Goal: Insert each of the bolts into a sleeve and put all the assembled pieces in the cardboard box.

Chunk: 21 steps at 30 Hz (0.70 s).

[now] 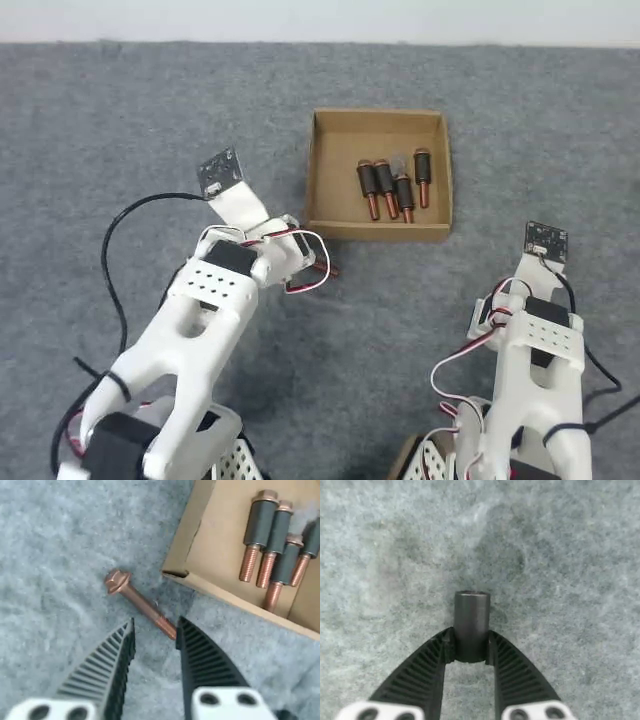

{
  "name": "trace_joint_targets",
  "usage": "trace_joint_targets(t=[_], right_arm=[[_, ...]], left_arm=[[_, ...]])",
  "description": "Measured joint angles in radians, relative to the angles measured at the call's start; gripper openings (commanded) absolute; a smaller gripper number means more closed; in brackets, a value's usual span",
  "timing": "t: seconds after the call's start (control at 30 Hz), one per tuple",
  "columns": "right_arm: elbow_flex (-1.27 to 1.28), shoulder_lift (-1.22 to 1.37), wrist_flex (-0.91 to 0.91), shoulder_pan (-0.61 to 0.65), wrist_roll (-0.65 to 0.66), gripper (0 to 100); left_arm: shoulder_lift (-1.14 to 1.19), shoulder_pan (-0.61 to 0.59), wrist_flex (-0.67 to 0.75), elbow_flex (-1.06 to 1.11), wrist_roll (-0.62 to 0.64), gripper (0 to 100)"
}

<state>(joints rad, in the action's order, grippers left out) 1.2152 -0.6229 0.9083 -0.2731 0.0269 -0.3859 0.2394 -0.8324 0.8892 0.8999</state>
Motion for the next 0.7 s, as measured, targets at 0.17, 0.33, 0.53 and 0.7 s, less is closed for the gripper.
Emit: trace_joint_targets(t=[0.17, 0.33, 0.53, 0.7], right_arm=[[0.0, 0.0, 0.0, 0.0, 0.0, 0.7], [0.0, 0.0, 0.0, 0.0, 0.0, 0.7], [0.0, 0.0, 0.0, 0.0, 0.0, 0.7], [0.0, 0.0, 0.0, 0.0, 0.0, 0.7]], left_arm=[[0.051, -0.003, 0.0, -0.014, 0.0, 10], [0.216, -0.003, 0.026, -0.064, 0.003, 10], [0.322, -0.003, 0.038, -0.112, 0.006, 10], [0.399, -0.009, 0.038, -0.175, 0.006, 10]])
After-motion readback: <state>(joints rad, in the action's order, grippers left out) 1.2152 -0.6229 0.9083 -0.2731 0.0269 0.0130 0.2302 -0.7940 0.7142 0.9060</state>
